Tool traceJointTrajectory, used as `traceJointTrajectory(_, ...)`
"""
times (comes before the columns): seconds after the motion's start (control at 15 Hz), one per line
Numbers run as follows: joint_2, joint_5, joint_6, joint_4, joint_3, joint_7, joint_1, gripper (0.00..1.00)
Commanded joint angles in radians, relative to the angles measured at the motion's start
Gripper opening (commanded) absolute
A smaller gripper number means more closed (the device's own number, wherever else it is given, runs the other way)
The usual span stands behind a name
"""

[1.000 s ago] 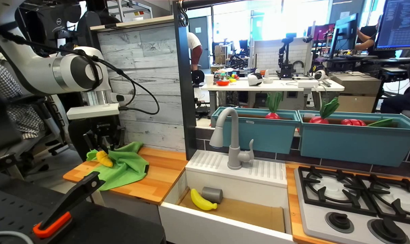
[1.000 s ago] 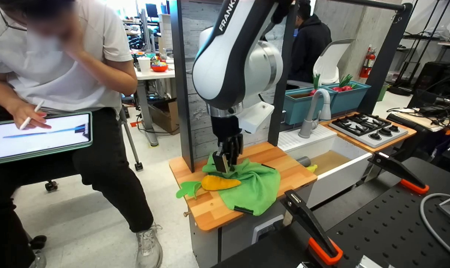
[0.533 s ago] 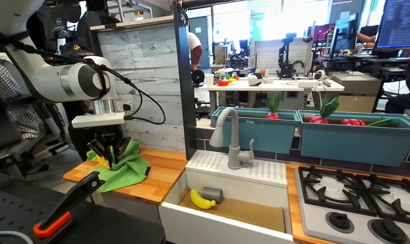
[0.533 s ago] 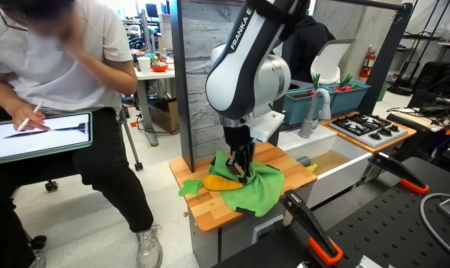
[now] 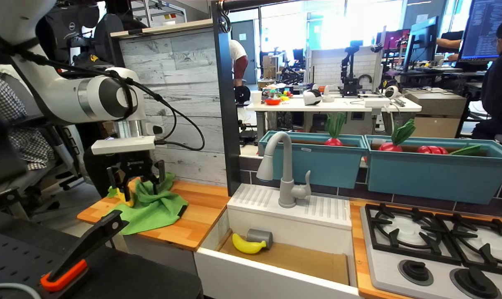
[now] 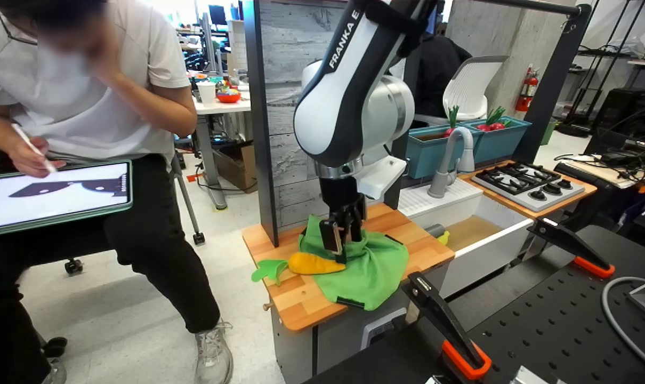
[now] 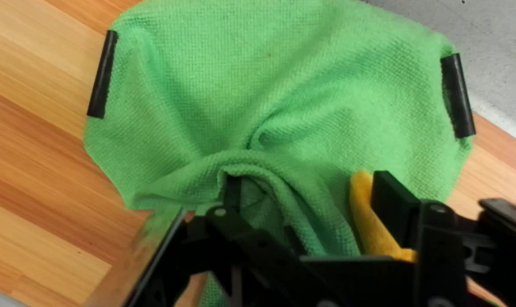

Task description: Fold the green towel

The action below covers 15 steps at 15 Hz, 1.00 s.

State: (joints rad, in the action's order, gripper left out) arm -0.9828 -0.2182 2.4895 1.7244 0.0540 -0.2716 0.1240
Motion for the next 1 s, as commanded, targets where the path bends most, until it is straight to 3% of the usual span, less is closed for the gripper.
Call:
traceJointTrajectory(0.0, 0.013, -0.01, -0.041, -0.023, 0.007, -0.005, -0.005, 1.0)
traceJointTrajectory(0.33, 0.103, -0.015, -0.018, 0.017, 0.013, 0.0, 0.002, 1.0)
traceJointTrajectory(0.53, 0.159, 0.018, -0.032, 0.023, 0.054, -0.029, -0.028, 1.0)
traceJointTrajectory(0.6, 0.098, -0.001, -0.004, -0.015, 0.026, 0.001, -0.004, 1.0)
traceJointTrajectory(0.93, 0.096, 0.0, -0.003, -0.015, 0.028, 0.001, -0.004, 1.0)
